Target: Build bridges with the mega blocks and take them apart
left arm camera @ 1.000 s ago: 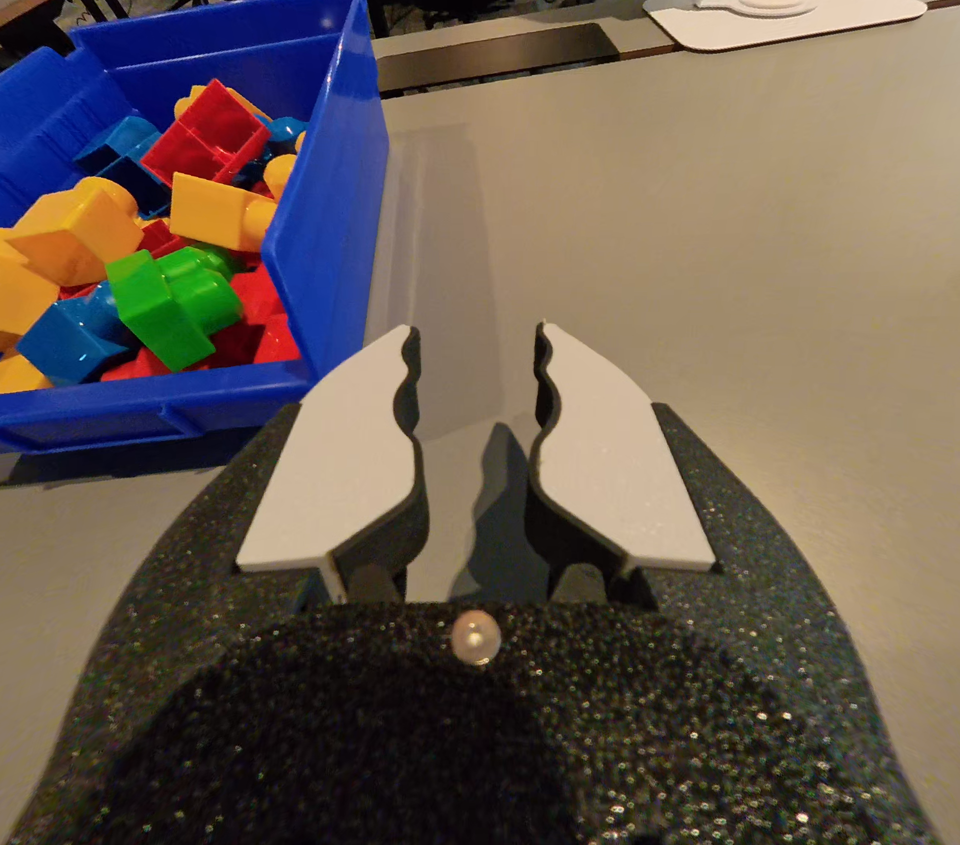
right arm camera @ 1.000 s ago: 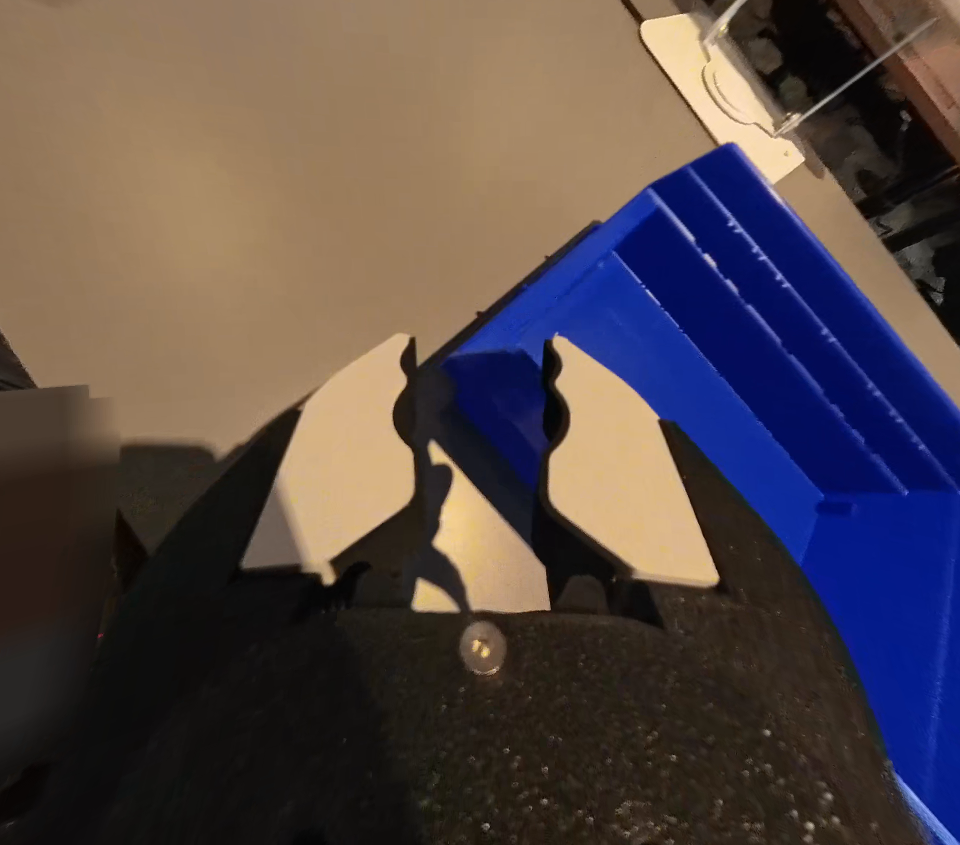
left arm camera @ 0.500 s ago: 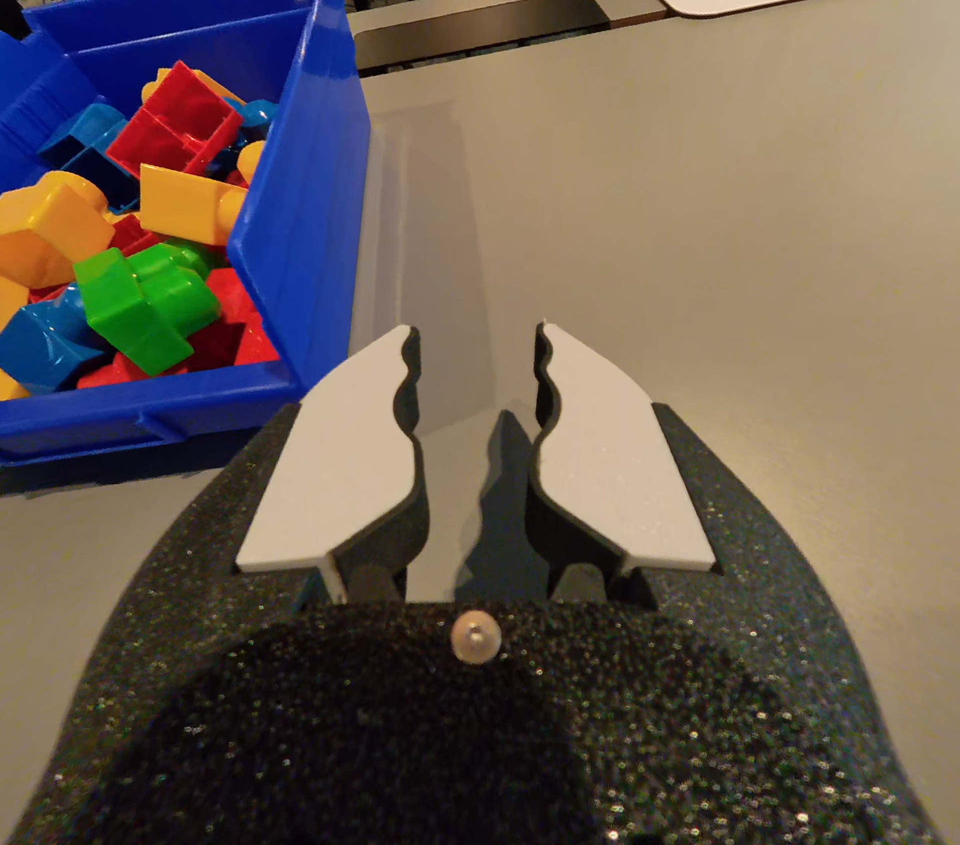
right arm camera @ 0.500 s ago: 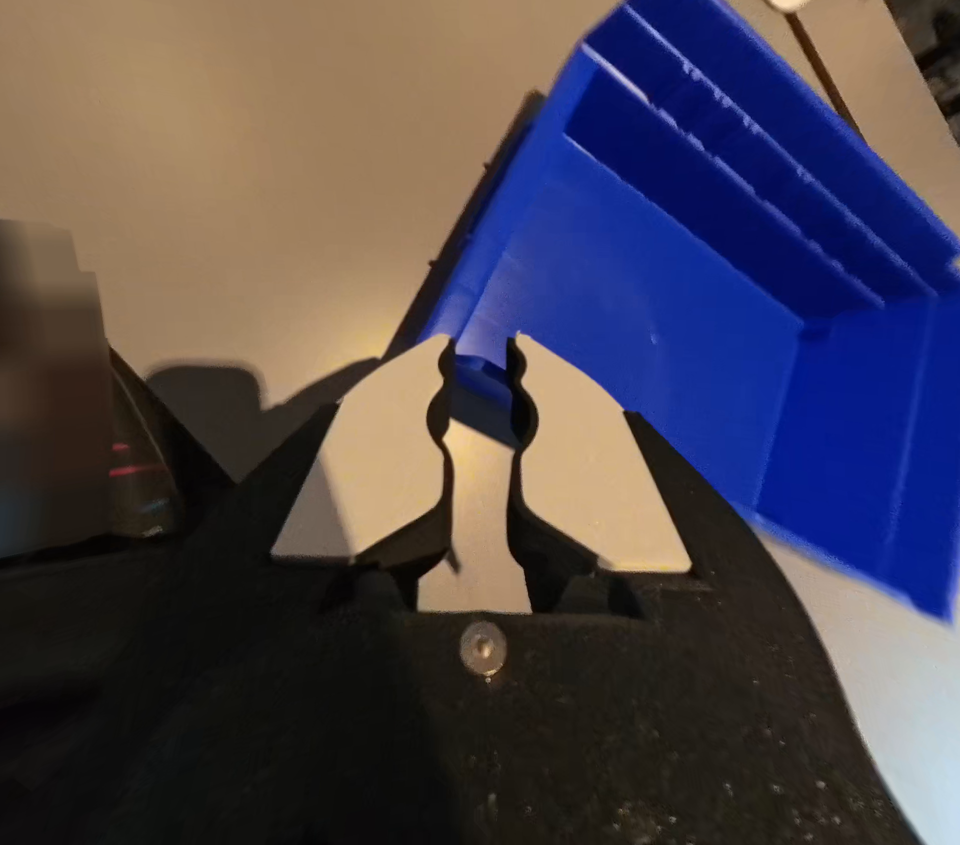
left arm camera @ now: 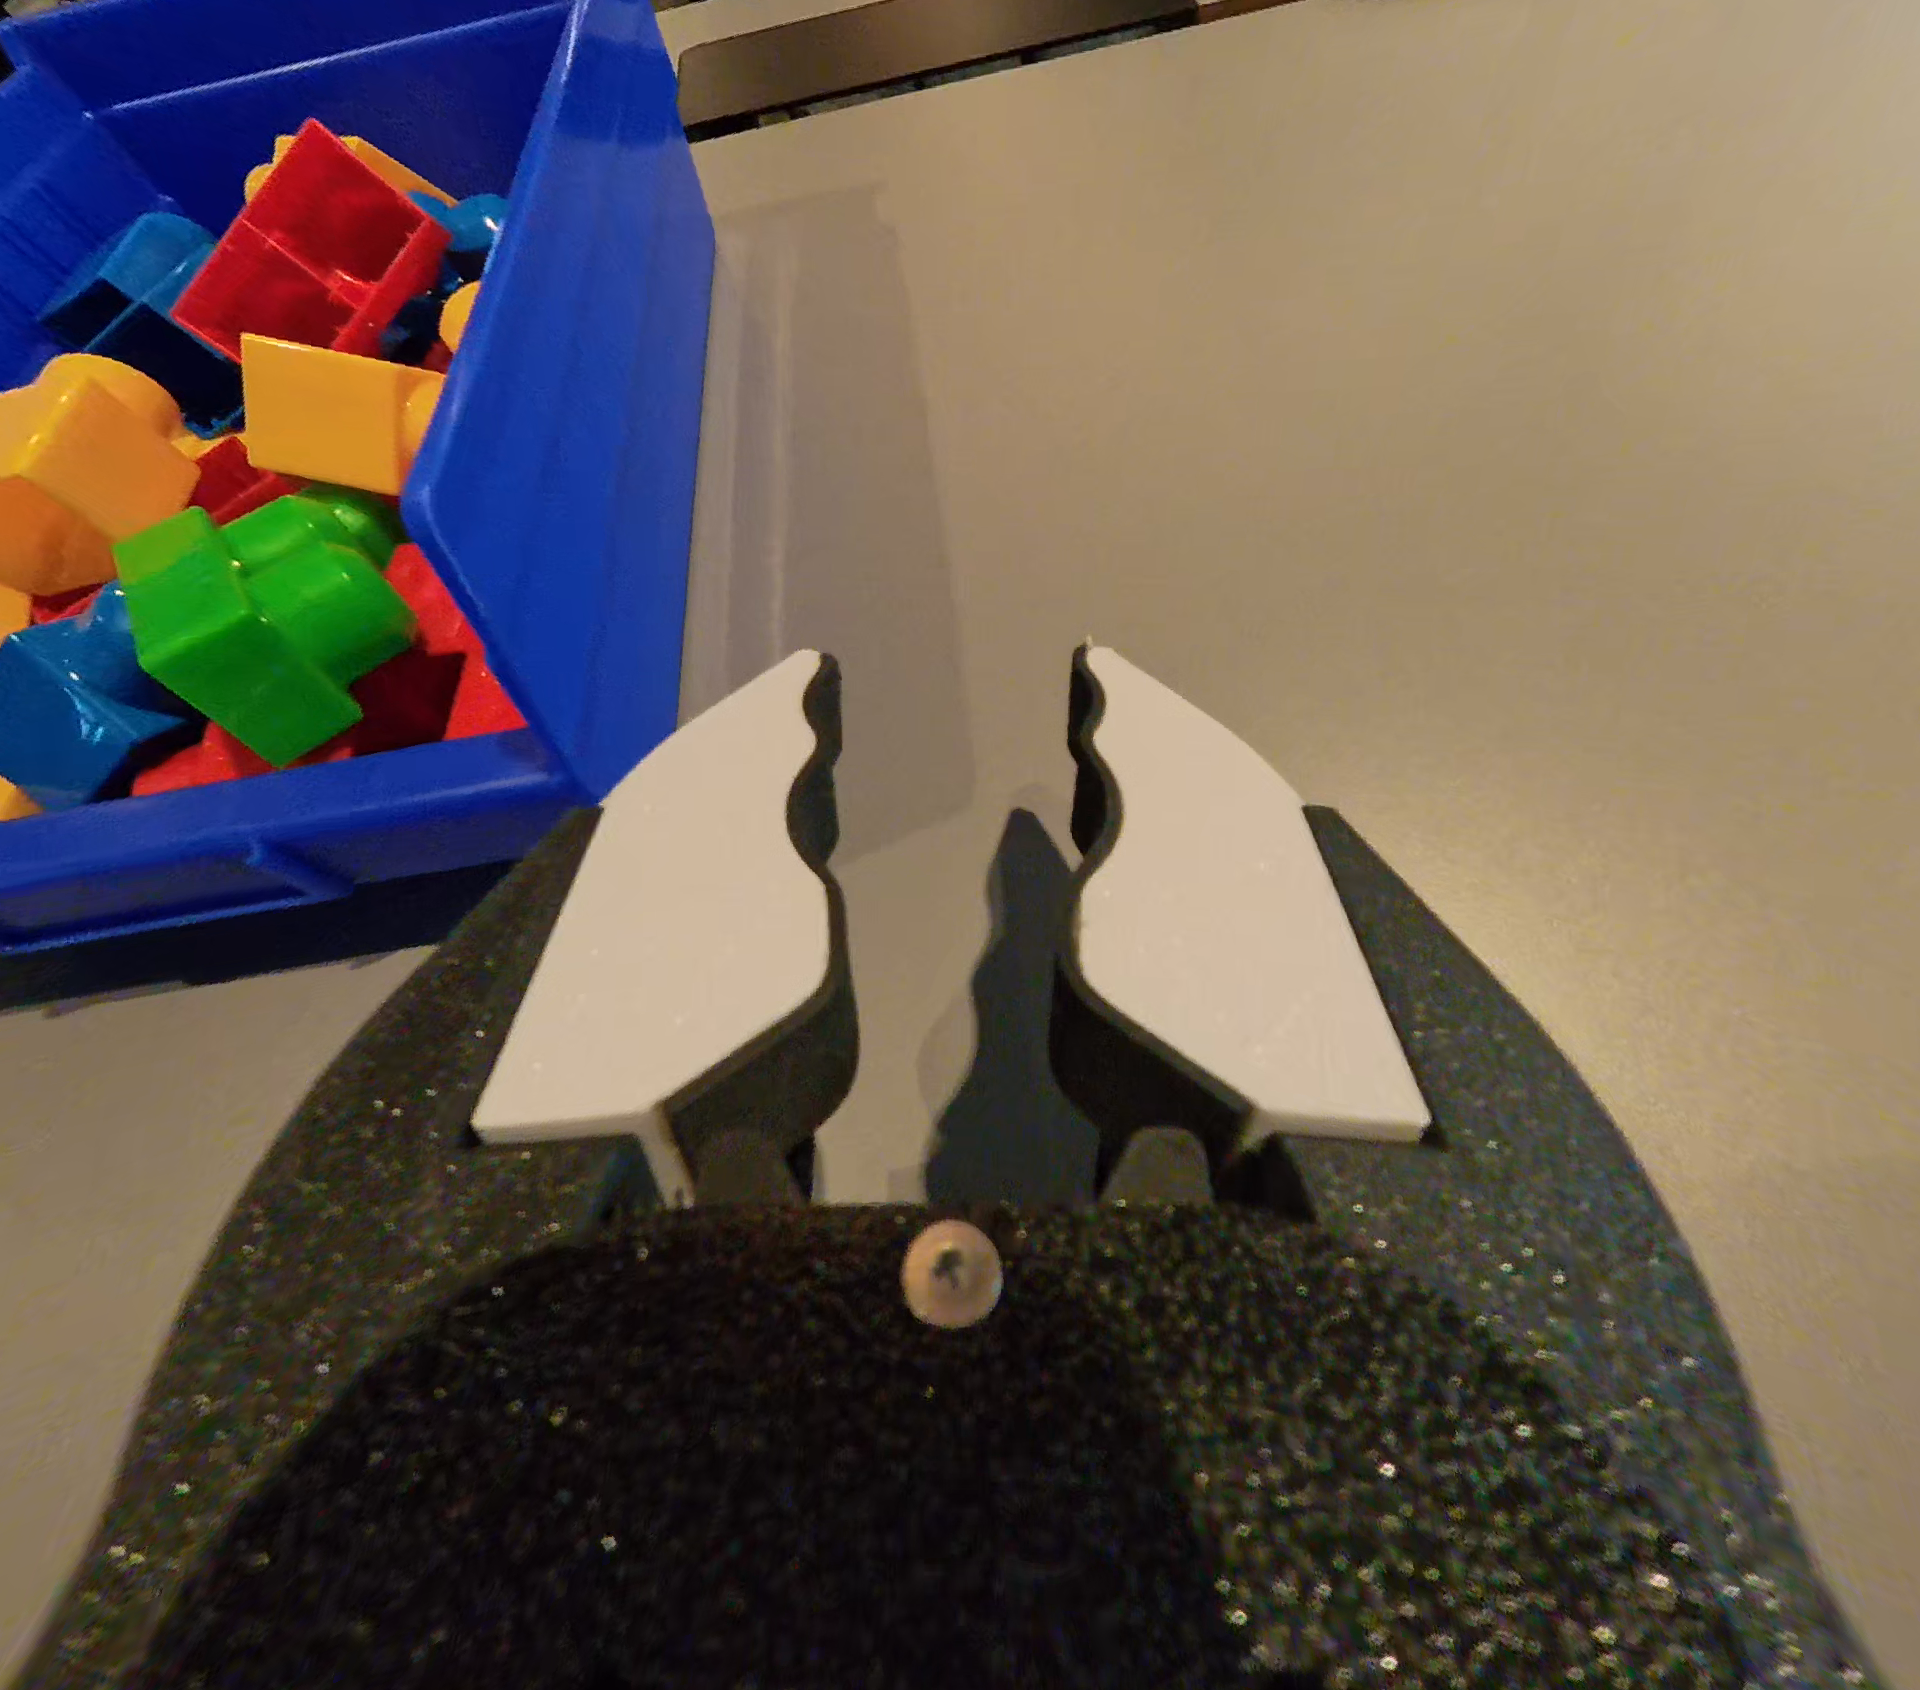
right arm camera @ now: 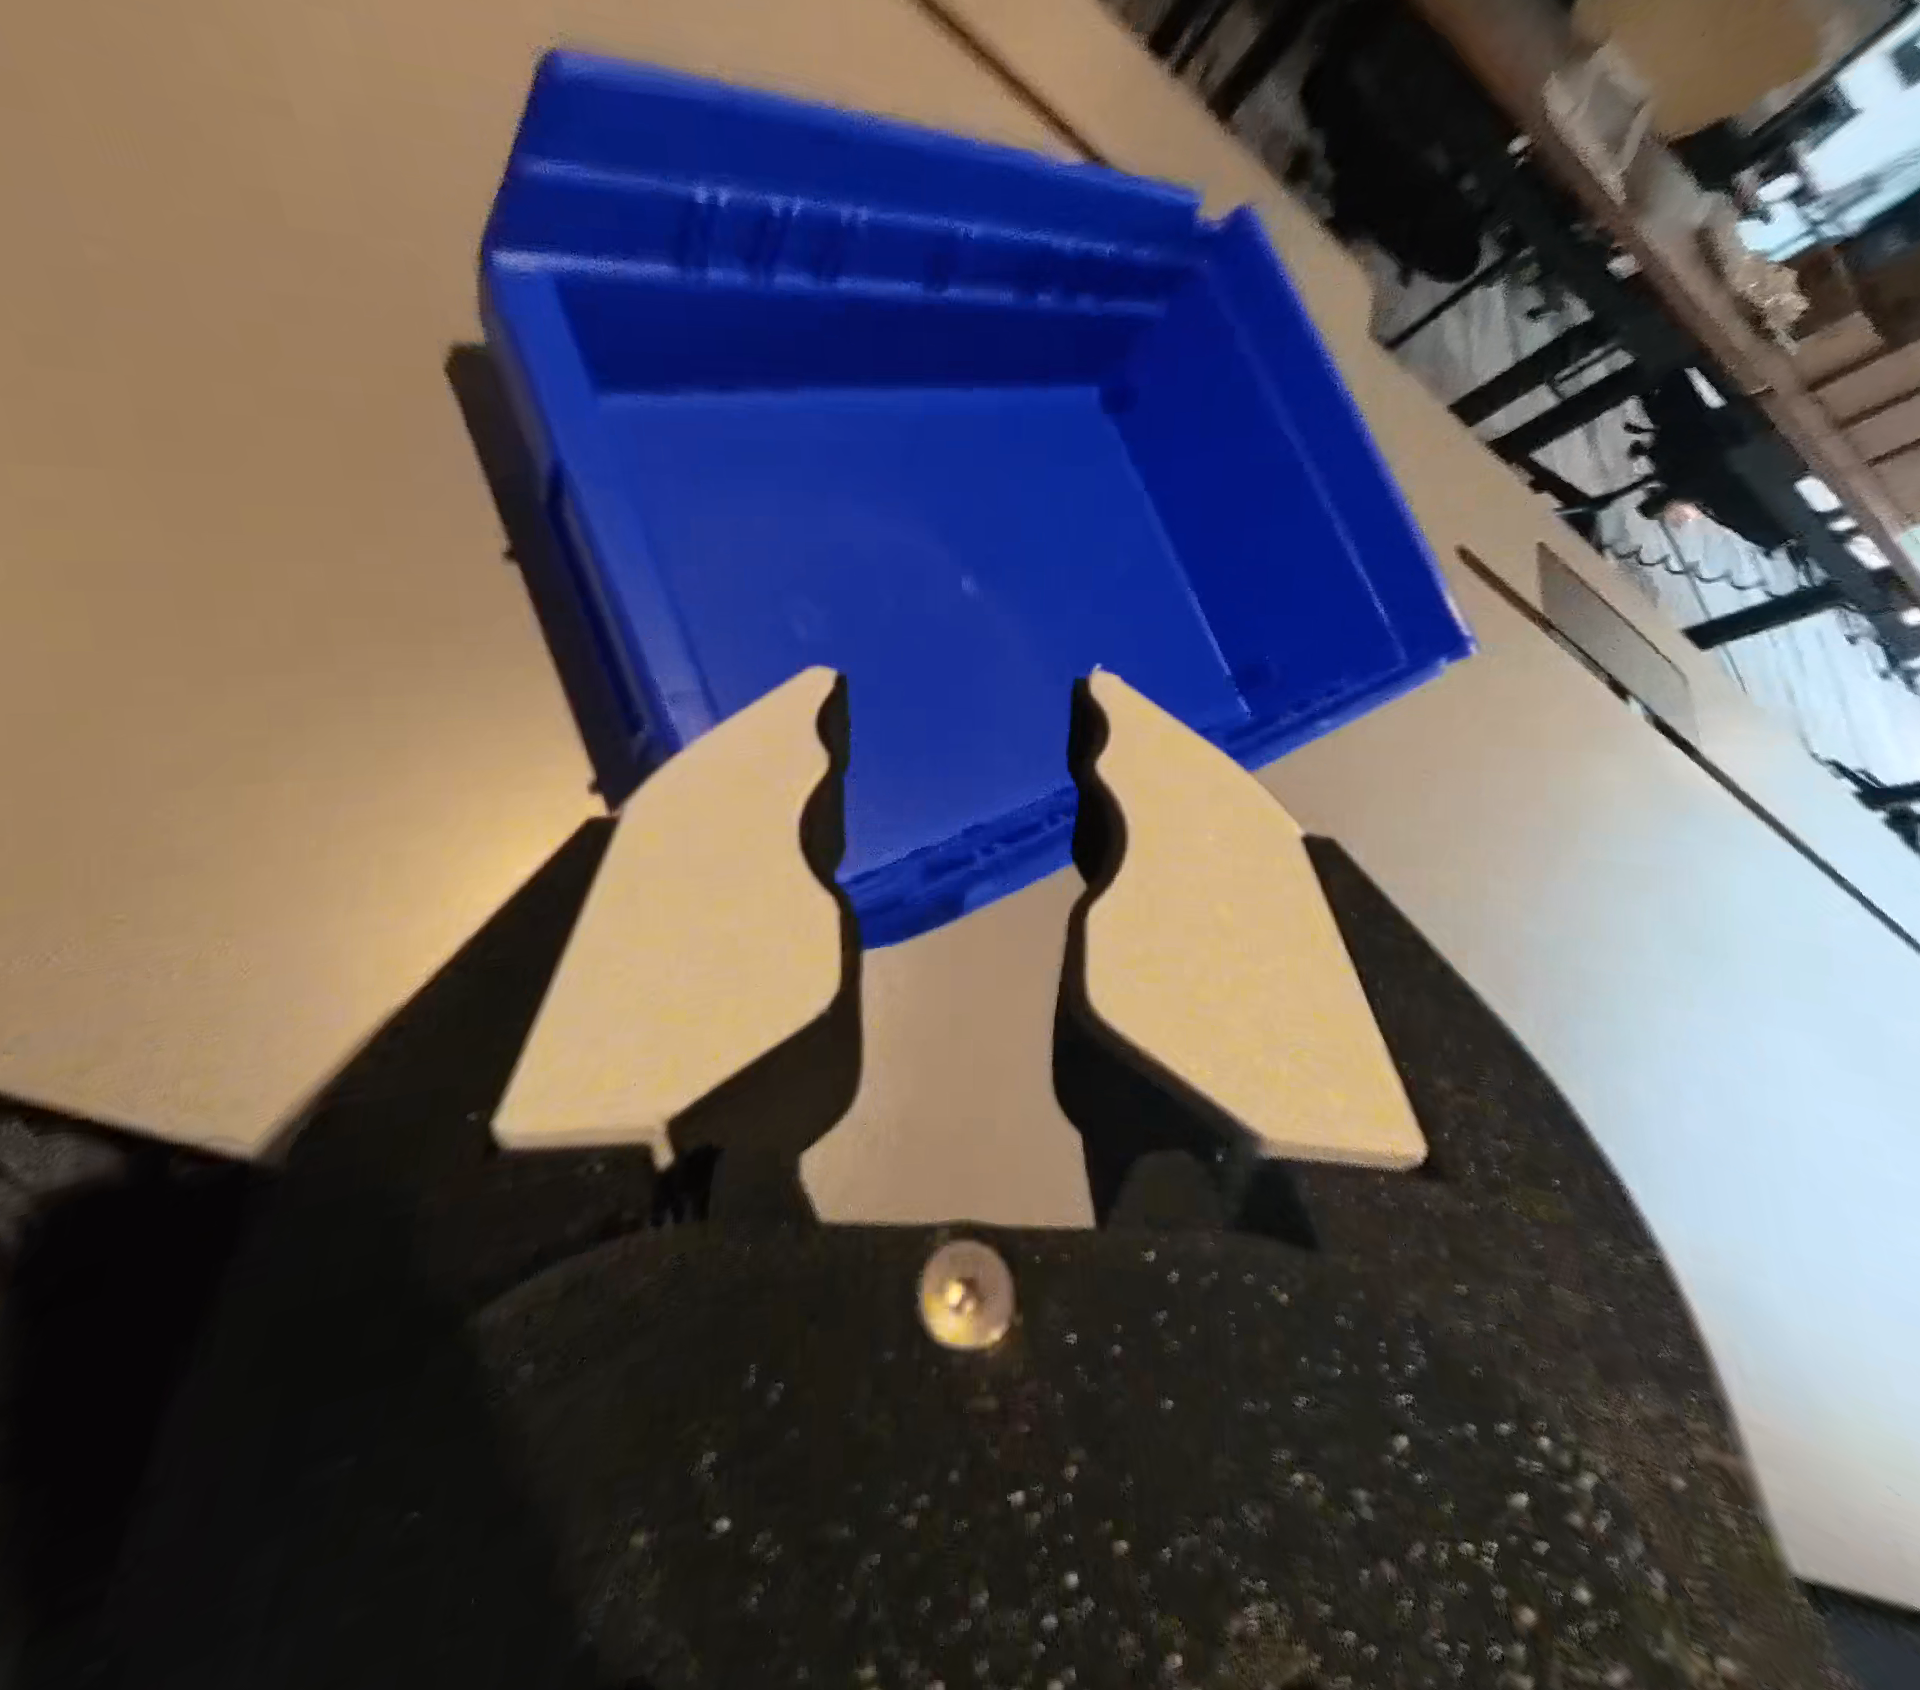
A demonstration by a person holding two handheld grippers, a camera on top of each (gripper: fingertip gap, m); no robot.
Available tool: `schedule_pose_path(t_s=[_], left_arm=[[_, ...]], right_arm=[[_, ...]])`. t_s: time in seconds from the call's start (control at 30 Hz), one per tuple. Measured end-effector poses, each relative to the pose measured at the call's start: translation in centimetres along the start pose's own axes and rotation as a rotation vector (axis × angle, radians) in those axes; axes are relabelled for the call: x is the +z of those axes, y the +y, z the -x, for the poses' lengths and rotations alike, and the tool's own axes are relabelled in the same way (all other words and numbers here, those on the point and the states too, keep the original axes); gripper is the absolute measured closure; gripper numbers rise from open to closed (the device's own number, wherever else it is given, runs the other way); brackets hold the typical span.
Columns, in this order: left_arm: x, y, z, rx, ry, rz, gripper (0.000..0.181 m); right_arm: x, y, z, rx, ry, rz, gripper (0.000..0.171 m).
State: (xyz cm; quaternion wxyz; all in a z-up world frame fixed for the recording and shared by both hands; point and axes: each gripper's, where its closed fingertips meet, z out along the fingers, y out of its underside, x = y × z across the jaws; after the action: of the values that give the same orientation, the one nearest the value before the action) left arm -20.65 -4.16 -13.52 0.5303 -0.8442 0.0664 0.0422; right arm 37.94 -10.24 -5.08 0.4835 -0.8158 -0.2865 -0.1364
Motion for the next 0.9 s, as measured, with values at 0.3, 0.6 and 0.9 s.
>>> schedule_pose_path(t_s=[0.3, 0.6, 0.9], left_arm=[[0.1, 0.2, -0.1, 0.013, -0.004, 0.018, 0.140], [0.4, 0.8, -0.3, 0.033, -0.020, 0.064, 0.140], [0.4, 1.3, -0.8, 0.076, -0.031, 0.096, 0.140]], right_arm=[[1.0, 7.0, -0.9, 0.175, 0.148, 0.129, 0.095], [2.9, 7.9, 0.2, 0.156, 0.104, 0.132, 0.131], [3.4, 8.6, -1.2, 0.128, 0.159, 0.129, 0.139]])
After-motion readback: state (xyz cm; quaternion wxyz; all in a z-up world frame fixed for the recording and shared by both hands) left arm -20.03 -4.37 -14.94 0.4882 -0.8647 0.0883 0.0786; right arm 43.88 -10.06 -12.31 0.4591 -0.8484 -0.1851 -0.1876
